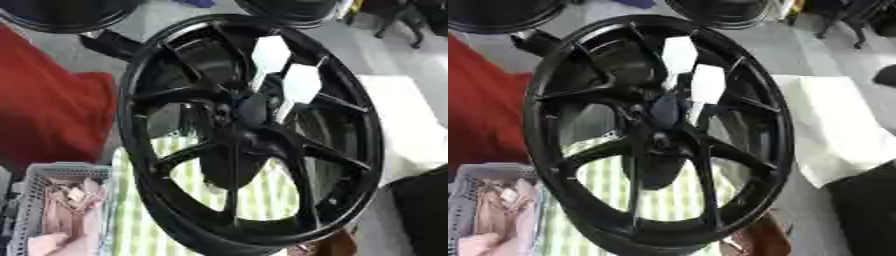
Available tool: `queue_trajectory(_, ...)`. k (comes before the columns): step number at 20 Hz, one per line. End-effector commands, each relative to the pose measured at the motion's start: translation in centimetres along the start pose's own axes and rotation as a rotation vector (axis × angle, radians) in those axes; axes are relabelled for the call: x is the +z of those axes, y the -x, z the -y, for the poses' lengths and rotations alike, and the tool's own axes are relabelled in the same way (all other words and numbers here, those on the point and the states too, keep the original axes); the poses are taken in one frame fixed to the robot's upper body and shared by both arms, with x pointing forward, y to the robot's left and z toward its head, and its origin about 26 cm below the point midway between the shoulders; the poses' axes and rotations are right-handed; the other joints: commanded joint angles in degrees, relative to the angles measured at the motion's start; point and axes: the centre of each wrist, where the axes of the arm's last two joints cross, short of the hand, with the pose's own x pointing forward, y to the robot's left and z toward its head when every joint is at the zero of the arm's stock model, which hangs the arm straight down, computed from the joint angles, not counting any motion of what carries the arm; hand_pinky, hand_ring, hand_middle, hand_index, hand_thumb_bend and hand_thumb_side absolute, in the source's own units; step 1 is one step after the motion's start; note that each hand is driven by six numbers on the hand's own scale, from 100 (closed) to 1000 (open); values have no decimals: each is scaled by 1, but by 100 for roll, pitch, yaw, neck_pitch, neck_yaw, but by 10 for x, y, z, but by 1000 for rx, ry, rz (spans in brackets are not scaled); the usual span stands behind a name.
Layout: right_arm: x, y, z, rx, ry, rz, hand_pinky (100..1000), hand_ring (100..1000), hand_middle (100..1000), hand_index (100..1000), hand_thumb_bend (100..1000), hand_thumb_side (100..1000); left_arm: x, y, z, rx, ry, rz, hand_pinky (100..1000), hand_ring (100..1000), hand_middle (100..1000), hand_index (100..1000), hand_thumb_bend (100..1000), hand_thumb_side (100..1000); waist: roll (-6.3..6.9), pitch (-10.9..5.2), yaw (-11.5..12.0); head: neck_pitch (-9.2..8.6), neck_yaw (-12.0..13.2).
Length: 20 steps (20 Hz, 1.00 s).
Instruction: Pull the pin out of the wheel hub.
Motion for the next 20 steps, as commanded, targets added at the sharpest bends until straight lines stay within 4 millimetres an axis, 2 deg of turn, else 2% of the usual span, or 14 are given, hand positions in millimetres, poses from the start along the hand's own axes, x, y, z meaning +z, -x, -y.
queue_trajectory(1,-1,-5,6,34,-3,1,838,778,744,804,397,267,-3,-7,0,-10,5,35,1000,677,644,850,100,671,48,-63,0,9,-30)
queue_trajectory(15,-3,-4,2,30,-12,4,829,782,751,805,408,259,-4,-7,1,-7,8,35,1000,675,644,850,100,672,28,-46,85,-127,-21)
queue_trajectory(20,-7,-1,-7,14,-40,-5,827,788,759,810,425,247,-6,-8,2,-2,15,41,1000,675,644,850,100,672,-6,-33,158,-162,-66)
